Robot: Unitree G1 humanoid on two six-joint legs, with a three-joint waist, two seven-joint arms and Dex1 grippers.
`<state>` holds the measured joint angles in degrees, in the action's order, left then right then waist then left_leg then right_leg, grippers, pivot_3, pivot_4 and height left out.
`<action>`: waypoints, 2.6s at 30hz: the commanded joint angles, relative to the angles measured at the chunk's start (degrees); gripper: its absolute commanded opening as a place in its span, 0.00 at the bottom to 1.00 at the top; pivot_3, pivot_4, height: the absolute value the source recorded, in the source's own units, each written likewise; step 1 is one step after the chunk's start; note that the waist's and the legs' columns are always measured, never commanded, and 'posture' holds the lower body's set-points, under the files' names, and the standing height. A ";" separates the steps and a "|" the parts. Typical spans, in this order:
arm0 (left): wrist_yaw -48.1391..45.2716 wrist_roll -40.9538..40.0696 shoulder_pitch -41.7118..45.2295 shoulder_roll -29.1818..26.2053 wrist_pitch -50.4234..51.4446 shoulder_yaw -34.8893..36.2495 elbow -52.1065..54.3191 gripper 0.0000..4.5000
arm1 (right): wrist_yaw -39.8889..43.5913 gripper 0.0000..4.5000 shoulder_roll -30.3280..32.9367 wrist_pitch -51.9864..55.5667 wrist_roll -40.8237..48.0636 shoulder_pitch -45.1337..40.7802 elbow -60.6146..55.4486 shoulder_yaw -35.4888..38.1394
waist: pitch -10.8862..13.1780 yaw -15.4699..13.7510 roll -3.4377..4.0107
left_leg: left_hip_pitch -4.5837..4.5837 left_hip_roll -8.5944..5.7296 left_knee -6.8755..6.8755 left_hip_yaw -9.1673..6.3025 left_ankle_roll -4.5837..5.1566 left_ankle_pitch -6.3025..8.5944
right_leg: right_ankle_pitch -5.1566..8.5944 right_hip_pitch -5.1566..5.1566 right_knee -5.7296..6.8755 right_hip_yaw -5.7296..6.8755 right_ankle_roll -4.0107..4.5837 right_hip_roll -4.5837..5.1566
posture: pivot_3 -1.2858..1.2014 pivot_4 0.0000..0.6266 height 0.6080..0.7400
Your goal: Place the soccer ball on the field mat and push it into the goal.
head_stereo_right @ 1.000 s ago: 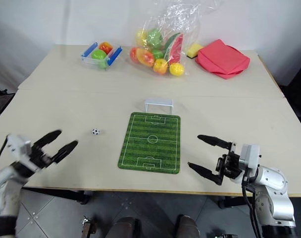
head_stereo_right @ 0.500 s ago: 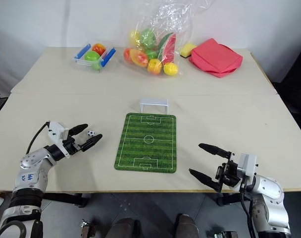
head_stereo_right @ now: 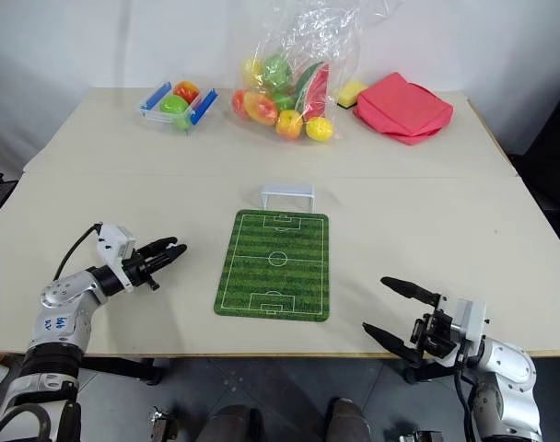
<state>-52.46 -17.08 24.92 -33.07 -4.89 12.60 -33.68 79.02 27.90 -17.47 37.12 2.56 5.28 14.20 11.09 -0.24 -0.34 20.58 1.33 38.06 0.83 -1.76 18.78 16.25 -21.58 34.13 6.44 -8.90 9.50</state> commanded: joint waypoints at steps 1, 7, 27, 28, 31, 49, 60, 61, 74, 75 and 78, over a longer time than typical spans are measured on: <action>-7.40 -5.30 2.26 -0.32 2.38 -0.78 7.81 0.23 | 2.26 1.00 1.70 -1.37 2.08 -0.97 1.84 3.48 | 0.00 -0.08 0.00 | 0.00 0.00 0.00 0.00 0.00 0.00 | 0.00 0.00 0.00 0.00 0.00 0.00 | 0.52 0.24 1.00; -18.29 -5.50 4.98 0.42 9.73 -12.96 23.94 0.23 | 8.91 1.00 6.36 -3.21 2.34 -0.51 7.69 7.22 | 0.00 -1.26 0.01 | 0.06 -0.01 0.10 0.00 0.02 0.01 | -0.01 0.01 -0.03 0.00 -0.01 0.00 | 0.52 0.24 1.00; -14.29 7.92 3.41 8.98 3.26 -28.31 21.18 0.23 | 0.33 1.00 10.55 6.63 1.75 3.93 -6.08 5.77 | 0.01 -1.25 0.04 | -0.04 0.04 0.10 0.20 0.03 0.02 | -0.02 0.04 -0.11 -0.18 -0.03 -0.05 | 0.52 0.24 1.00; -14.25 7.87 3.42 9.07 2.91 -28.26 21.20 0.23 | -0.58 1.00 10.38 7.38 1.69 4.09 -7.38 5.60 | 0.01 -1.25 0.04 | -0.05 0.04 0.10 0.20 0.03 0.02 | -0.02 0.04 -0.11 -0.18 -0.03 -0.05 | 0.52 0.24 1.00; -13.39 7.92 3.60 9.24 2.70 -27.95 21.18 0.37 | -2.57 1.00 10.09 9.04 1.48 4.48 -10.10 5.11 | 0.01 -1.33 0.04 | -0.04 0.04 0.09 0.19 0.04 0.02 | -0.02 0.03 -0.11 -0.18 -0.03 -0.05 | 0.52 0.24 1.00; -13.67 3.36 2.12 9.29 0.95 -23.32 23.77 0.70 | -8.34 1.00 10.05 16.28 1.29 1.21 -16.43 2.60 | 0.01 -1.29 0.04 | -0.03 0.04 0.10 0.18 0.06 0.04 | -0.02 0.03 -0.11 -0.18 -0.03 -0.05 | 0.52 0.24 1.00; -24.07 -12.18 -9.86 -4.51 9.63 -9.50 34.45 0.61 | -6.61 1.00 10.41 15.91 1.93 0.00 -18.43 2.91 | 0.02 -0.33 0.06 | -0.07 0.17 0.01 0.19 0.01 0.07 | 0.00 -0.01 -0.09 -0.18 0.01 -0.15 | 0.52 0.24 1.00; -24.71 -12.57 -11.49 -5.69 9.72 -9.06 35.24 0.57 | -5.87 1.00 10.64 15.48 1.68 0.05 -18.38 2.85 | 0.04 -0.28 0.09 | -0.08 0.20 0.00 0.19 0.00 0.08 | 0.01 -0.01 -0.10 -0.18 0.02 -0.18 | 0.52 0.24 1.00; -16.93 -6.43 -17.43 0.82 10.36 -17.32 40.08 0.00 | 0.45 1.00 10.13 8.47 -0.55 3.66 -12.02 3.96 | 0.09 -1.27 0.17 | -0.01 0.19 0.16 0.24 0.11 0.29 | -0.01 0.03 -0.19 -0.22 0.00 -0.18 | 0.52 0.24 1.00; -16.44 -6.01 -16.80 1.44 10.59 -17.88 39.76 0.00 | 0.83 1.00 10.07 7.92 -0.59 3.81 -11.49 3.87 | 0.09 -1.25 0.17 | 0.00 0.19 0.17 0.25 0.11 0.29 | -0.01 0.03 -0.19 -0.22 -0.01 -0.19 | 0.52 0.24 1.00; -14.98 -4.49 -13.59 3.52 11.59 -20.30 37.91 0.00 | 2.18 1.00 9.83 5.92 -0.55 5.17 -9.67 4.40 | 0.09 -1.35 0.18 | -0.03 0.20 0.17 0.25 0.10 0.28 | -0.01 0.02 -0.16 -0.22 0.00 -0.20 | 0.52 0.24 1.00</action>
<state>-68.34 -22.32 10.14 -29.98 6.39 -6.99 4.04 80.10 37.98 -9.79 35.78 6.83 -4.37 16.60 11.17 -1.60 -0.16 20.55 1.53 38.25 1.08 -1.66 19.06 16.24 -21.56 33.98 6.21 -8.90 9.30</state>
